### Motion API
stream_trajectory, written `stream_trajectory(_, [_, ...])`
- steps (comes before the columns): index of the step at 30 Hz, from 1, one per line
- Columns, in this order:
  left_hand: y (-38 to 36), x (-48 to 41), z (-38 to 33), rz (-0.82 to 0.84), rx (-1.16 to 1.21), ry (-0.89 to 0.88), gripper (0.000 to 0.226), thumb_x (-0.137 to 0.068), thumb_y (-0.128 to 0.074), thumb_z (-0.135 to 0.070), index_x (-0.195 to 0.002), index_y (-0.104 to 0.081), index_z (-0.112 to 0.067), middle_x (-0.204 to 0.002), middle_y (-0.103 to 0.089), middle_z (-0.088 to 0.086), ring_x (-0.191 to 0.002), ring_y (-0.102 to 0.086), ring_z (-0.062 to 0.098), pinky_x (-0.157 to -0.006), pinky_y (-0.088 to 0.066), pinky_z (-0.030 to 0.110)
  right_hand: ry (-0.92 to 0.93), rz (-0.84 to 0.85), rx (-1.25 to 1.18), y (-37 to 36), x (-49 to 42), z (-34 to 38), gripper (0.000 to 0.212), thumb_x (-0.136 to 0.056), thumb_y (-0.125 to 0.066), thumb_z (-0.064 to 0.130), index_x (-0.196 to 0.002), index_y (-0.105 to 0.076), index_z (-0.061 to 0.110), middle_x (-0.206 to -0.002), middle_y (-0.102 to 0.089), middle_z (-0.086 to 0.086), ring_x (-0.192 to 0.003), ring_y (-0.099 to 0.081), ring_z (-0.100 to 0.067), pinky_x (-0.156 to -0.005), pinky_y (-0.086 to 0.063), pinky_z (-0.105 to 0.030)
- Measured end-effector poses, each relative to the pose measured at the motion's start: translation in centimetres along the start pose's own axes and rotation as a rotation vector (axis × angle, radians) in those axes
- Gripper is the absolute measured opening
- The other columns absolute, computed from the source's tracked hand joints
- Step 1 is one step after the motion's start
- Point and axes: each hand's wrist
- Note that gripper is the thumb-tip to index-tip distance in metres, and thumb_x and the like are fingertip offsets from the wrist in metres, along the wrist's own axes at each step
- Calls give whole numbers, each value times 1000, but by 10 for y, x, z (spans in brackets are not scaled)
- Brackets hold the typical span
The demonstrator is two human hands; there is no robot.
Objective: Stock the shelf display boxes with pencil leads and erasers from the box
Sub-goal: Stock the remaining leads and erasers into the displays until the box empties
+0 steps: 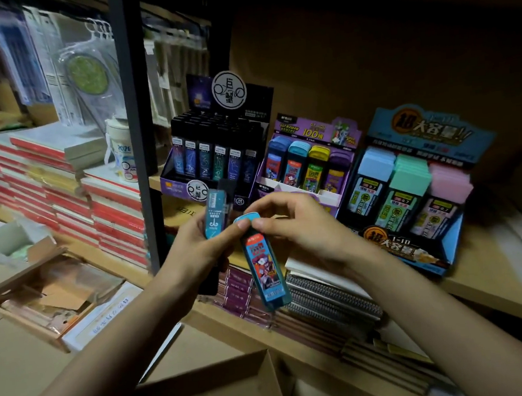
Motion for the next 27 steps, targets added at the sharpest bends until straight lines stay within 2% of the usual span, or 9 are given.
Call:
stream_trajectory(3, [1,-3,0,-16,-1,19,39,-74,-65,-40,-98,-61,-10,-72,-57,1,-50,-49,1,-43,-41,16,51,-52,106,16,-6,10,15,-85,-63,1,-89,-64,15,-85,-64,1,-80,-59,-11,-71,-52,-25])
stream_trajectory(5, [4,-5,0,-45,10,59,41,-76,-61,-49,-98,-60,-15,-79,-60,-1,-51,-52,-2,-45,-43,14,104,-222,187,33,-16,16,16,-86,-63,3,-85,-62,19,-84,-62,2,-79,-59,-12,-69,-53,-26])
stream_trajectory(9, [7,-8,-2,-96,99,123,41,-73,-59,-52,-93,-58,-16,-67,-63,-10,-49,-55,-1,-44,-44,13,183,-653,318,69,-37,17,10,-87,-64,11,-95,-65,16,-86,-60,11,-85,-59,-5,-76,-53,-21])
stream_trajectory(12, [8,-11,-3,-112,143,134,39,-70,-60,-52,-89,-60,-17,-65,-61,-6,-47,-54,1,-42,-44,15,193,-839,329,81,-50,9,13,-87,-65,14,-99,-67,15,-92,-65,3,-86,-60,-8,-78,-54,-27])
stream_trajectory(14, [8,-12,-3,-122,137,133,38,-70,-59,-52,-88,-60,-19,-58,-62,-12,-45,-54,0,-41,-44,14,216,-911,303,86,-57,5,13,-87,-65,12,-99,-67,13,-93,-65,0,-86,-62,-10,-76,-55,-28])
stream_trajectory(18, [10,-14,-2,-132,158,124,35,-71,-60,-53,-87,-63,-21,-60,-64,-12,-45,-54,1,-41,-44,16,222,-918,209,85,-72,-4,15,-87,-63,9,-102,-66,10,-91,-63,1,-86,-63,-12,-70,-57,-23])
stream_trajectory(22, [12,-14,-4,-154,157,114,38,-69,-59,-54,-86,-62,-20,-56,-64,-12,-44,-54,1,-39,-44,16,233,-853,432,76,-79,-16,15,-87,-64,13,-102,-67,12,-93,-63,4,-78,-57,0,-68,-49,-11])
stream_trajectory(25, [11,-15,-5,-145,172,110,43,-68,-59,-54,-90,-63,-18,-59,-64,-11,-44,-53,2,-39,-43,16,217,-789,635,75,-82,-23,18,-87,-65,15,-104,-67,12,-104,-62,-2,-97,-53,-12,-83,-44,-21])
stream_trajectory(27, [11,-15,-4,-139,176,110,43,-68,-60,-54,-91,-63,-18,-61,-64,-12,-45,-53,1,-40,-43,16,188,-780,793,73,-83,-27,20,-86,-66,19,-105,-67,13,-112,-55,-4,-112,-43,-18,-89,-32,-22])
Point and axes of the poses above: each hand's wrist, its own x-axis away from the middle knuckle, its own y-axis out of the back of the hand, z = x × y
